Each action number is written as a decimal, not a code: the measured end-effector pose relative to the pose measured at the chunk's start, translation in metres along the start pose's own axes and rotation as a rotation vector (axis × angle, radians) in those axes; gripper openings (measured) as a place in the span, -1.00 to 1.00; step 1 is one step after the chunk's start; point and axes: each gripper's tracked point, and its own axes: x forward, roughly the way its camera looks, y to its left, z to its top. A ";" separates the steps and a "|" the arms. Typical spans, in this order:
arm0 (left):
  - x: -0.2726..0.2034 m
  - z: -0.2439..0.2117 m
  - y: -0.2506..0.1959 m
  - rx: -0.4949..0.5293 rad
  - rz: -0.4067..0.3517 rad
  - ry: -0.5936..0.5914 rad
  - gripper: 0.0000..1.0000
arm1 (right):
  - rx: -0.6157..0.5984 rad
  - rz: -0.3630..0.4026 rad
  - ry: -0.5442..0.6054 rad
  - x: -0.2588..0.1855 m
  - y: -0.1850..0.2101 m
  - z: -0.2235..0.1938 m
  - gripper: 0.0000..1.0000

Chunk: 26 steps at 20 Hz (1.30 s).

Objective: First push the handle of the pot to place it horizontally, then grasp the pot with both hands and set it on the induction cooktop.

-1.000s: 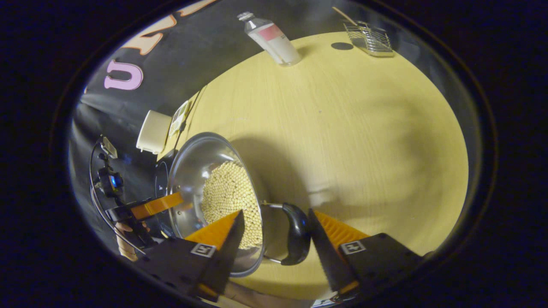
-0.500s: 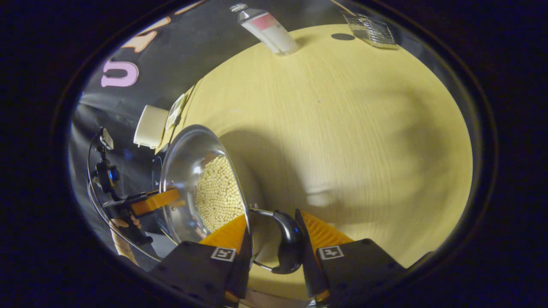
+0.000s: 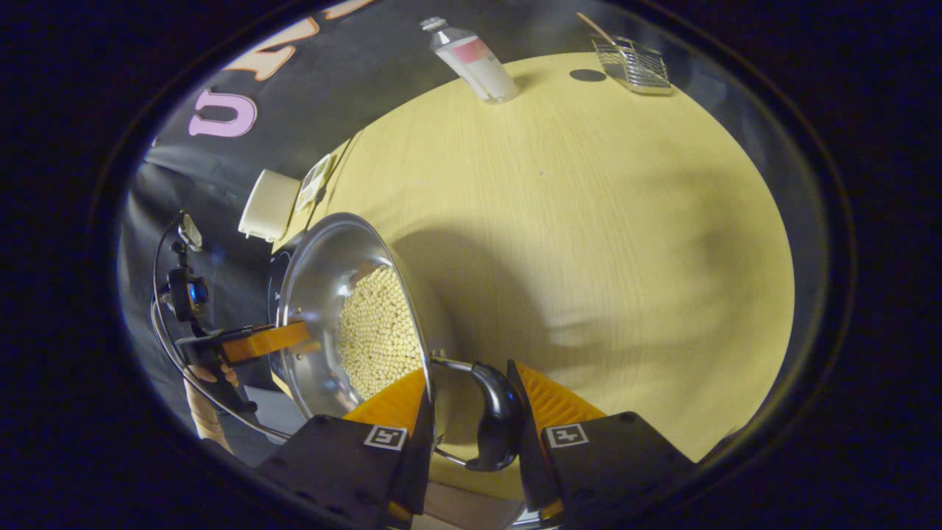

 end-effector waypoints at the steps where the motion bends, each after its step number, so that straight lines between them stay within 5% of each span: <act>1: -0.006 -0.004 0.002 0.001 -0.001 0.004 0.28 | 0.004 0.000 -0.001 -0.004 0.004 -0.005 -0.03; 11: -0.067 -0.022 0.067 -0.007 0.011 -0.028 0.29 | -0.010 0.016 -0.027 -0.016 0.084 -0.043 -0.03; 19: -0.111 -0.020 0.182 0.012 0.038 -0.085 0.25 | -0.018 0.043 -0.052 0.011 0.199 -0.070 0.07; 23: -0.119 -0.007 0.238 0.016 0.059 -0.128 0.24 | -0.028 0.061 -0.113 0.034 0.252 -0.061 -0.05; 26: -0.115 0.010 0.276 0.012 0.090 -0.170 0.24 | -0.029 0.072 -0.168 0.058 0.281 -0.045 0.06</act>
